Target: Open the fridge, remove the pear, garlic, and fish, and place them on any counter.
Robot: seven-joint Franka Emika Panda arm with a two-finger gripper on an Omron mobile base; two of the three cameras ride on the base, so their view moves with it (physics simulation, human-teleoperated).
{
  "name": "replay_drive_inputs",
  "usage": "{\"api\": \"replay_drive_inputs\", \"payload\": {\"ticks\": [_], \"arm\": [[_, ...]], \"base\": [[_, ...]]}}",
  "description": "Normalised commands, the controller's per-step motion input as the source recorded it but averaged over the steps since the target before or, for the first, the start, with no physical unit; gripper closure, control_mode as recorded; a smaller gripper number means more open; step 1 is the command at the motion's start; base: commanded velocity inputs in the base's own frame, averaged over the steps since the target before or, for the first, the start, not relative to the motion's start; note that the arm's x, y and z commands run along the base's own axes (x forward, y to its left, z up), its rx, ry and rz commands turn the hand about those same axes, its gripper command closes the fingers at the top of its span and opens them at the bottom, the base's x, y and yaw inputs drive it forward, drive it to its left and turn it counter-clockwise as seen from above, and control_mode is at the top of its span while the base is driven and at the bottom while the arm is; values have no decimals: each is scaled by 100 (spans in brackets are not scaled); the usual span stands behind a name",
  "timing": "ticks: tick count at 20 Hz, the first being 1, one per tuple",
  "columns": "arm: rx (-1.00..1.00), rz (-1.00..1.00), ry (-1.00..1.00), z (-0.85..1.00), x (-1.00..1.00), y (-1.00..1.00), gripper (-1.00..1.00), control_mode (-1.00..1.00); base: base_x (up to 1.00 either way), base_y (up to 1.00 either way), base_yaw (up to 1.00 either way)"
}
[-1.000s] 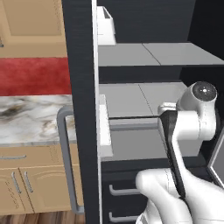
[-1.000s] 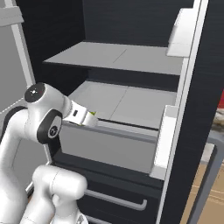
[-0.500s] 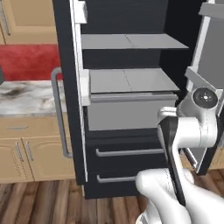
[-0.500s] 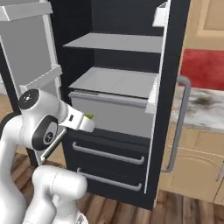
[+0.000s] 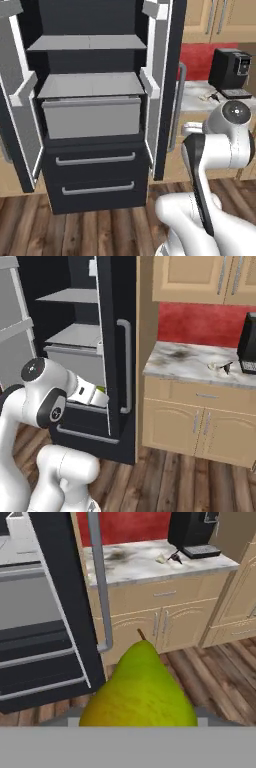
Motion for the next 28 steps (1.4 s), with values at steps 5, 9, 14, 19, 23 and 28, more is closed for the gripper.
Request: {"api": "replay_drive_inputs", "payload": {"ticks": [5,9,14,19,23,28], "arm": [[0,0,0,0,0,0,100,100],[0,0,0,0,0,0,100,100],[0,0,0,0,0,0,100,100],[0,0,0,0,0,0,100,100],[0,0,0,0,0,0,100,100],[0,3,6,-23,57,-46,100,-100]], "base": [[37,-100,5],[98,-93,30],[100,-64,38],[100,-61,29],[100,-72,13],[32,-28,3]]}}
